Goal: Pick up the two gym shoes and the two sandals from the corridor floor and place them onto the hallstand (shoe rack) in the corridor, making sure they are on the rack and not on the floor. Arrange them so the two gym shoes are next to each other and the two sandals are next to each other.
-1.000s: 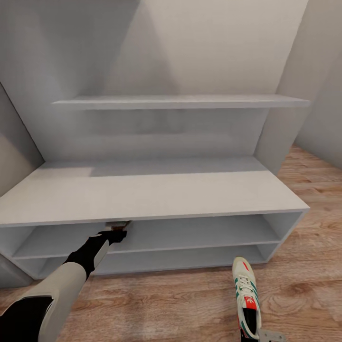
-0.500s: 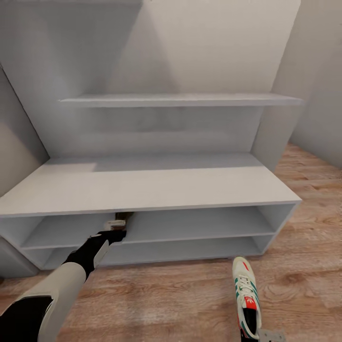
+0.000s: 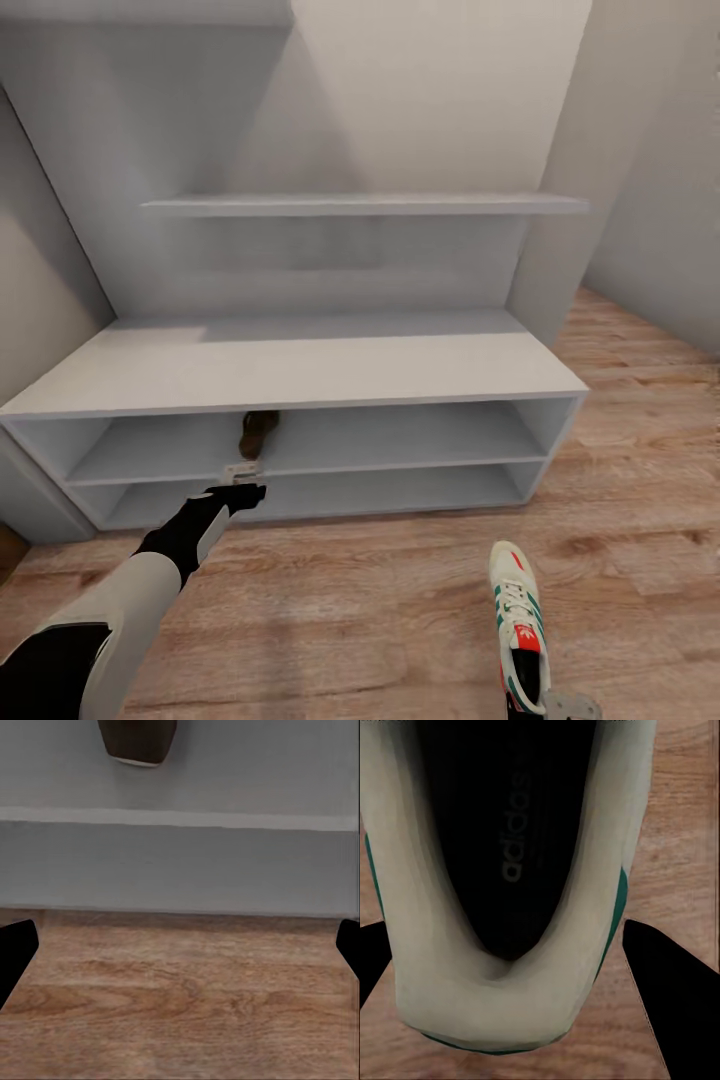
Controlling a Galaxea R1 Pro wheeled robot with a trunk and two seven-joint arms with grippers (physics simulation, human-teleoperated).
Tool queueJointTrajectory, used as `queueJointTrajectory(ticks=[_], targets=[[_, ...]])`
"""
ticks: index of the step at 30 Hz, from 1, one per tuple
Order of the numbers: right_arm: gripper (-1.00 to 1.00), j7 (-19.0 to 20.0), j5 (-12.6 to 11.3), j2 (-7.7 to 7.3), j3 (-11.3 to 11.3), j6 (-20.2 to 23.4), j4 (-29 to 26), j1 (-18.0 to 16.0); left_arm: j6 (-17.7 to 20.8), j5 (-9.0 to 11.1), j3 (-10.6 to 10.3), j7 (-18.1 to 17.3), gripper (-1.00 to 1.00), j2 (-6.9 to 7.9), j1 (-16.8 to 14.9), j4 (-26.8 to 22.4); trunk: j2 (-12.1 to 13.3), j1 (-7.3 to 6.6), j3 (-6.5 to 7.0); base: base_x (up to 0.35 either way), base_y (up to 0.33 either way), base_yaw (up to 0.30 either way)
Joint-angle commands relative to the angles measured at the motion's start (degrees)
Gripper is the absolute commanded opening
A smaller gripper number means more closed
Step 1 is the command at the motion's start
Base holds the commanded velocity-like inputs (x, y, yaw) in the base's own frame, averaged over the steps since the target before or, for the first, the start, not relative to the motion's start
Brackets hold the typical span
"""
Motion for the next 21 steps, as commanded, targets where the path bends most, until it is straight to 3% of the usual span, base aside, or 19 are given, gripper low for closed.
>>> queueJointTrajectory(ticks=[1, 11, 21], targets=[[-1.0, 0.06, 0.04, 0.02, -0.21, -0.2, 0.04, -0.03, 0.36, 0.32, 0.1, 0.13, 1.0, -0.01, 0.0, -0.12, -0.02, -0.04, -0.04, -0.296, -0.155, 0.0], [-1.0, 0.06, 0.05, 0.02, -0.2, -0.23, 0.04, -0.03, 0.36, 0.38, 0.1, 0.15, 1.0, -0.01, 0.0, -0.12, -0.02, -0.04, -0.04, -0.227, -0.204, 0.0], [-1.0, 0.06, 0.06, 0.02, -0.19, -0.2, 0.04, -0.03, 0.16, 0.39, 0.08, 0.15, 1.0, 0.0, 0.26, -0.12, -0.02, -0.04, -0.04, -0.053, -0.264, 0.0]])
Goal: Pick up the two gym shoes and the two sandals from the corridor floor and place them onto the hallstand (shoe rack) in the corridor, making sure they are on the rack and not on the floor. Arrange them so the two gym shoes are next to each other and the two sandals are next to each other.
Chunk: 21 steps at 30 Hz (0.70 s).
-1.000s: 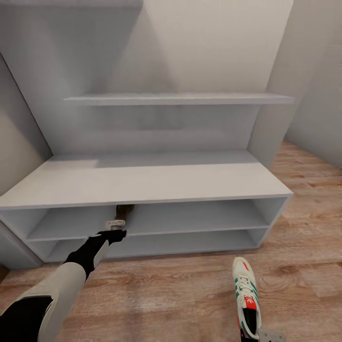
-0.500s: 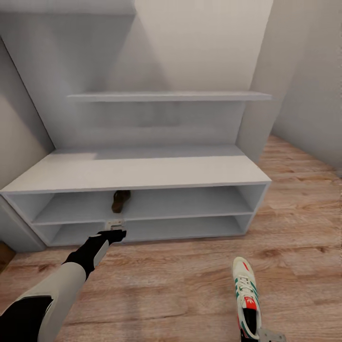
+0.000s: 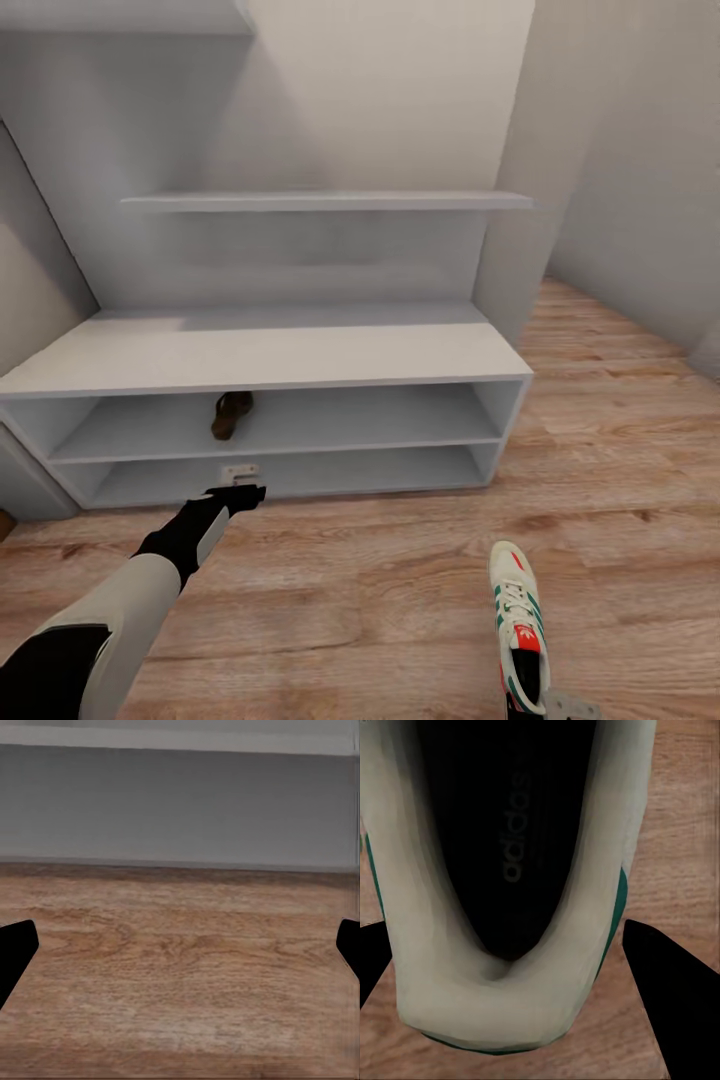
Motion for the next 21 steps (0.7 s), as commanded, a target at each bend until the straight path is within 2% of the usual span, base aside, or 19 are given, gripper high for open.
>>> queueJointTrajectory(ticks=[1, 4, 7, 11, 12, 16, 21], targets=[[-1.0, 0.06, 0.04, 0.02, -0.2, -0.19, 0.05, -0.04, 0.22, 0.33, 0.11, 0.13, 1.0, 0.0, 0.1, -0.11, -0.02, -0.01, -0.04, -0.023, -0.273, 0.0], [-1.0, 0.06, 0.04, 0.02, -0.19, -0.19, 0.05, -0.04, -1.02, 0.33, 0.11, 0.02, 1.0, 0.12, 0.67, -0.05, -0.02, -0.01, -0.04, -0.047, -0.274, 0.0], [-1.0, 0.06, 0.04, 0.02, -0.17, -0.2, 0.05, -0.04, -4.04, 0.35, 0.22, -0.38, 1.0, 0.42, 2.47, 0.08, -0.02, -0.01, -0.04, -0.069, -0.274, 0.0], [-1.0, 0.06, 0.04, 0.02, -0.2, -0.19, 0.05, -0.04, -8.1, 0.5, 0.35, -0.88, 1.0, 1.11, 6.15, 0.18, -0.02, -0.01, -0.04, -0.08, -0.255, 0.0], [-1.0, 0.06, 0.04, 0.02, -0.2, -0.18, 0.05, -0.04, -9.69, 0.53, 0.39, -1.22, 1.0, 1.38, 7.84, 0.25, -0.02, -0.01, -0.04, -0.084, -0.228, 0.0], [-1.0, 0.06, 0.04, 0.02, -0.21, -0.18, 0.05, -0.04, -13.32, 0.57, 0.44, -2.49, 1.0, 1.99, 11.35, 0.47, -0.02, -0.01, -0.04, -0.085, -0.214, 0.0], [-1.0, 0.06, 0.04, 0.02, -0.17, -0.18, 0.05, -0.04, -22.07, 0.63, 0.5, -7.59, 1.0, 3.17, 18.58, 0.84, -0.02, -0.01, -0.04, -0.086, -0.183, 0.0]])
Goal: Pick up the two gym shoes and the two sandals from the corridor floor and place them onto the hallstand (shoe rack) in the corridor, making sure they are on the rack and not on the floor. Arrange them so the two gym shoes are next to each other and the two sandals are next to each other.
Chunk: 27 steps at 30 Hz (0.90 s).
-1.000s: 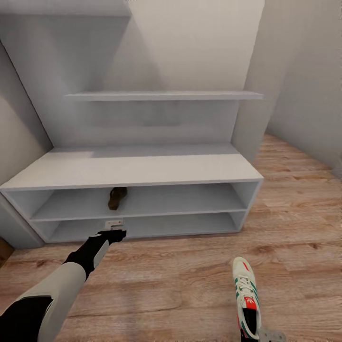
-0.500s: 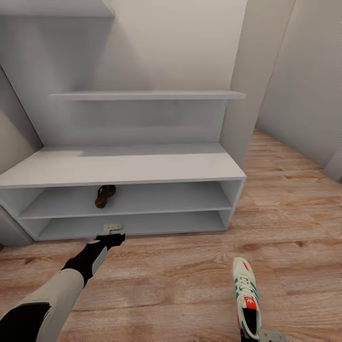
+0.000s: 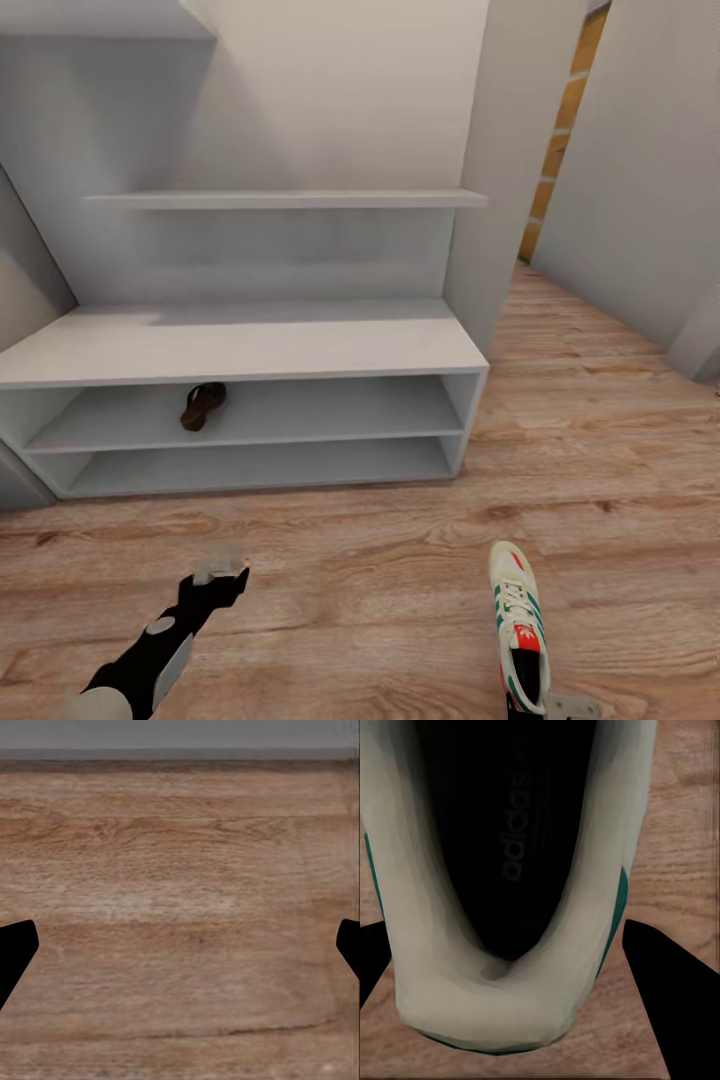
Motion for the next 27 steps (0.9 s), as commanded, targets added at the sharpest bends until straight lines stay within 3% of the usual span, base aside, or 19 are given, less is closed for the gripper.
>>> queueJointTrajectory(ticks=[1, 6, 9, 11, 14, 15, 20, 27], targets=[[-1.0, 0.06, 0.04, 0.02, -0.19, -0.2, 0.04, -0.03, -2.31, 0.36, 0.24, -1.88, 1.0, 0.19, 2.07, 0.07, -0.02, -0.02, -0.03, -0.071, -0.134, 0.0], [-1.0, 0.06, 0.04, 0.02, -0.15, -0.2, 0.04, -0.03, -8.05, 0.46, 0.27, -7.08, 1.0, 1.62, 9.47, 0.12, -0.02, -0.02, -0.03, -0.028, -0.053, 0.0], [-1.0, 0.06, 0.04, 0.02, -0.15, -0.2, 0.04, -0.03, -10.49, 1.67, 0.28, -9.06, 1.0, 2.52, 12.23, 0.12, -0.02, -0.02, -0.03, -0.003, -0.007, 0.0], [-1.0, 0.06, 0.04, 0.02, -0.15, -0.2, 0.04, -0.03, -12.17, 3.43, 0.28, -10.14, 1.0, 3.27, 13.5, 0.12, -0.02, -0.02, -0.03, -0.001, -0.003, 0.0], [-1.0, 0.06, 0.04, 0.02, -0.15, -0.2, 0.04, -0.03, -13.96, 8.76, 0.28, -13.73, 1.0, 5.6, 15.66, 0.19, -0.02, -0.02, -0.03, 0.0, 0.0, 0.0], [-1.0, 0.06, 0.07, 0.02, -0.15, -0.2, 0.04, -0.03, -14.27, 11.77, 0.26, -15.71, 1.0, 6.95, 16.56, 0.32, -0.02, -0.02, -0.03, 0.0, 0.0, 0.0], [-1.0, 0.1, 0.05, 0.02, -0.15, -0.2, 0.03, -0.03, -14.59, 15.54, 0.27, -17.41, 1.0, 8.26, 17.36, 4.51, -0.02, -0.02, -0.03, 0.0, 0.0, 0.0], [-1.0, 0.16, 0.04, 0.23, -0.01, -0.2, -0.04, -0.03, -14.93, 15.78, 0.15, -17.48, 1.0, 8.71, 17.43, 5.77, -0.02, -0.02, -0.03, 0.0, 0.0, 0.0]])
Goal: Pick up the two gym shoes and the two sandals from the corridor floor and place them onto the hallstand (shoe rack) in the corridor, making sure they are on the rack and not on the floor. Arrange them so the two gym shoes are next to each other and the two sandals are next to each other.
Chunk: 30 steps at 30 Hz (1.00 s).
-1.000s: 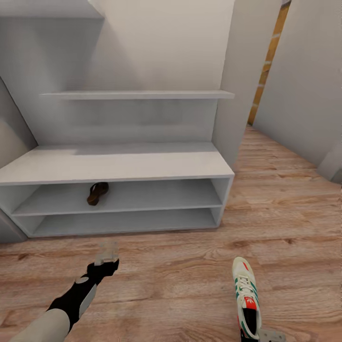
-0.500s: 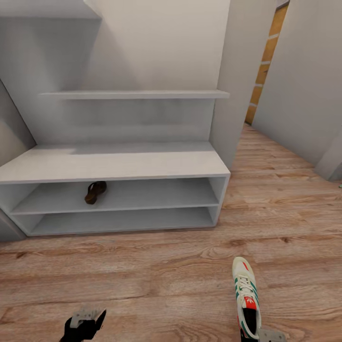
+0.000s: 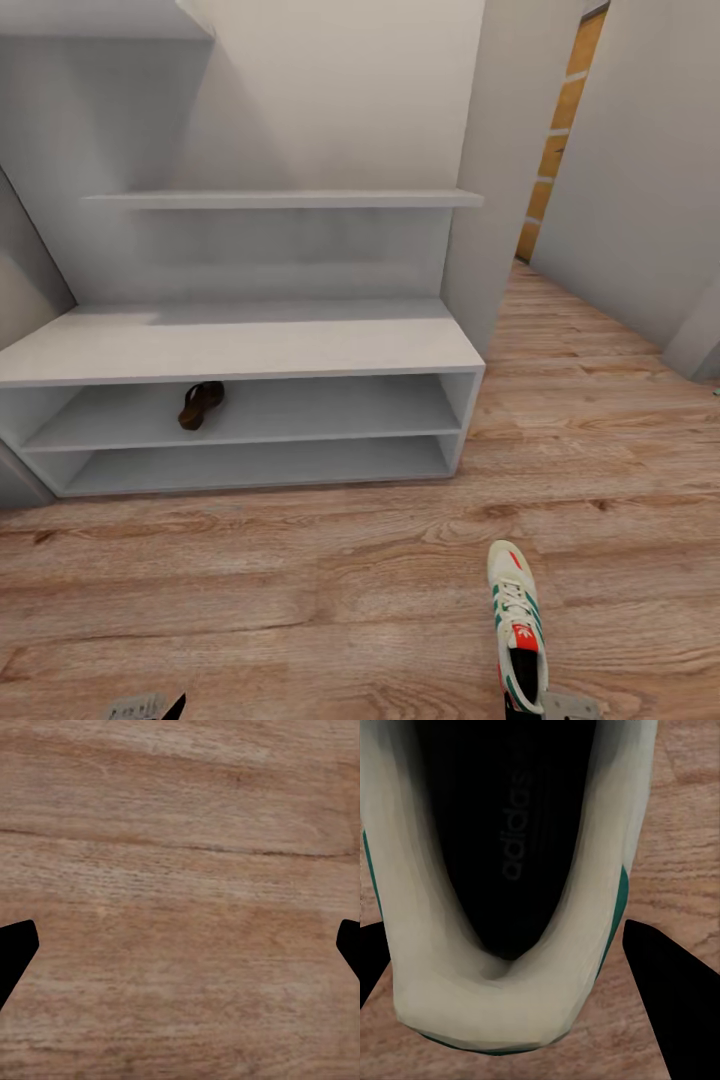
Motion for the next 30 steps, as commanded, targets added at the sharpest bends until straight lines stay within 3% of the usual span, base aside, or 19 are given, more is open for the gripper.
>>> queueJointTrajectory(ticks=[1, 2, 4, 10, 20, 30], targets=[[-1.0, 0.07, 0.04, 0.03, -0.22, -0.21, 0.04, -0.03, -0.23, 0.39, 0.19, -0.54, 1.0, -0.01, -0.03, 0.12, -0.02, -0.01, -0.04, 0.0, 0.0, 0.0], [-1.0, 0.13, 0.04, 0.01, -0.2, -0.25, 0.05, -0.03, -3.4, 0.41, 0.14, -0.37, 1.0, -0.07, -0.03, 1.78, -0.02, -0.01, -0.04, 0.0, 0.0, 0.0], [-1.0, 0.13, 0.02, 0.01, -0.19, -0.26, 0.04, -0.03, -5.31, 0.48, 0.2, -0.31, 1.0, -0.06, -0.03, 3.35, -0.02, -0.01, -0.04, 0.0, -0.083, 0.0], [-1.0, 0.13, 0.02, 0.08, -0.19, -0.21, 0.04, -0.03, -5.97, 0.5, 0.23, -0.28, 1.0, 0.06, -0.03, 3.91, -0.02, -0.01, -0.04, 0.0, -0.107, 0.044], [-1.0, 0.13, 0.02, 0.06, -0.2, -0.29, 0.04, -0.03, -6.02, 0.5, 0.23, -0.3, 1.0, 0.12, -0.03, 3.92, -0.02, -0.01, -0.04, -0.083, -0.051, 0.209], [-1.0, 0.13, 0.02, 0.04, -0.19, -0.29, 0.04, -0.03, -5.99, 0.5, 0.26, -0.37, 1.0, 0.2, -0.03, 3.92, -0.02, -0.01, -0.04, -0.086, -0.033, 0.025]])
